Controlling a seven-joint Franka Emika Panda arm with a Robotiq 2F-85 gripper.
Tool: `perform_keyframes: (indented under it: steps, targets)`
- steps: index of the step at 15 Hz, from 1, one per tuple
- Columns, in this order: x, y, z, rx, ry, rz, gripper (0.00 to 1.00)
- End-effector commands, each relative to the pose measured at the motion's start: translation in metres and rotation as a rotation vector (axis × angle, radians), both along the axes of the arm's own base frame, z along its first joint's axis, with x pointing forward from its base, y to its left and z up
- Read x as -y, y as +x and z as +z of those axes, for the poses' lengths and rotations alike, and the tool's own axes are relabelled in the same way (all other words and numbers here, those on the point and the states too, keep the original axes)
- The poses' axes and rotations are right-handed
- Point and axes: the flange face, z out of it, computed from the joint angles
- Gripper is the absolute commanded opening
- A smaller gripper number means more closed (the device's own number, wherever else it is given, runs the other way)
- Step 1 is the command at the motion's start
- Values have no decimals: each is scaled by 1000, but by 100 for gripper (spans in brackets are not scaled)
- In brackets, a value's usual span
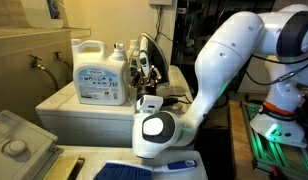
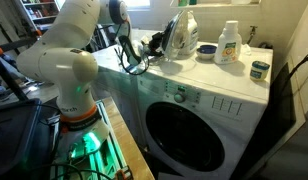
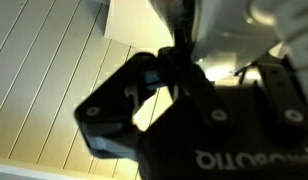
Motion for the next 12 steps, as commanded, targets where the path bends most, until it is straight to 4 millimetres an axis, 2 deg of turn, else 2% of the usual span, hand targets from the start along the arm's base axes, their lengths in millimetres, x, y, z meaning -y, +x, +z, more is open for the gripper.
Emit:
perform_keyframes:
  steps: [1, 7, 8, 9, 12]
  targets:
    - [4, -15, -42, -45, -100, 38, 15]
    - [2, -12, -49, 67, -150, -8, 15]
    - [-1, -3, -6, 72, -102, -1, 15]
    - [-1, -3, -5, 84, -105, -5, 40]
    - [-3, -2, -2, 83, -92, -4, 40]
